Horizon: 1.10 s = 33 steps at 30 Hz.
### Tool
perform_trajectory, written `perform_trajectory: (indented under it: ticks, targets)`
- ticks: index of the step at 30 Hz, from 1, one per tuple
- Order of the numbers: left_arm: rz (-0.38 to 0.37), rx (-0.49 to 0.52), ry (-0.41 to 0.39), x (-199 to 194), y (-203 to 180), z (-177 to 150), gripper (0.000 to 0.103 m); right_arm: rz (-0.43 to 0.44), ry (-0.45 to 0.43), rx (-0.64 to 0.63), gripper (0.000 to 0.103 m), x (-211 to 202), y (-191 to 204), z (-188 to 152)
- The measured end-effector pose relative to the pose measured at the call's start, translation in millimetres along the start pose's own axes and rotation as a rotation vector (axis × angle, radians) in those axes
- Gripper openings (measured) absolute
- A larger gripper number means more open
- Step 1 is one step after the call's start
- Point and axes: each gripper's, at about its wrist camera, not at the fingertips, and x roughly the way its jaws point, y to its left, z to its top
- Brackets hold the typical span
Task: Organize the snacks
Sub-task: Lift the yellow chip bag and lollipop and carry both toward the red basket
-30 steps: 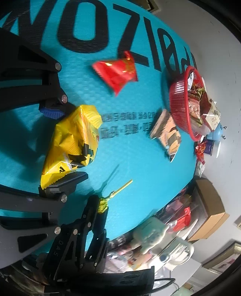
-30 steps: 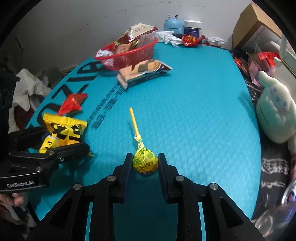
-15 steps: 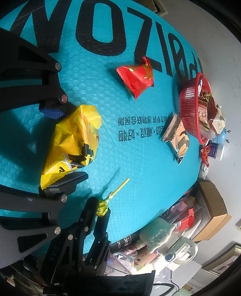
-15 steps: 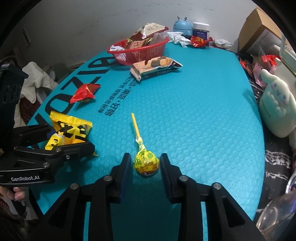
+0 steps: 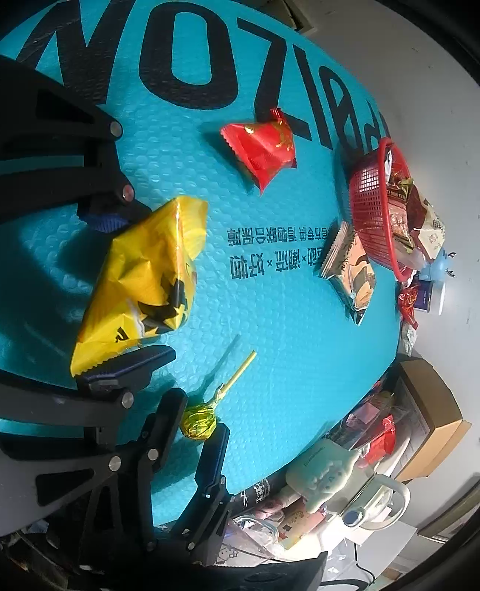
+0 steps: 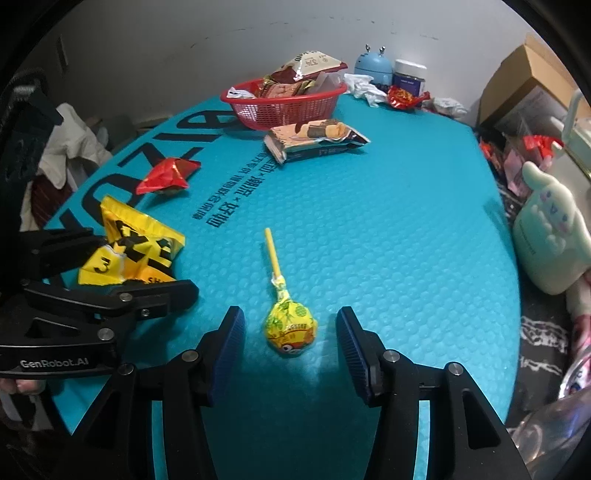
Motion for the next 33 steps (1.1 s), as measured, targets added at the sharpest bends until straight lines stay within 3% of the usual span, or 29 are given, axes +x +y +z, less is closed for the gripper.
perform_trajectory:
  ticks: [5, 14, 33]
  targets:
    - [0.03, 0.027, -0.006, 0, -6, -1, 0.052, -0.042, -0.006, -0.026, 0.026, -1, -1, -1]
    - [0.003, 0.038, -0.02, -7, -9, -3, 0.04, -0.023, -0.007, -0.009, 0.026, -5, -4, -2]
    - [-0.062, 0.002, -0.1, -44, -13, -11, 0.039, 0.027, -0.051, 0.002, 0.026, -32, 8, -9]
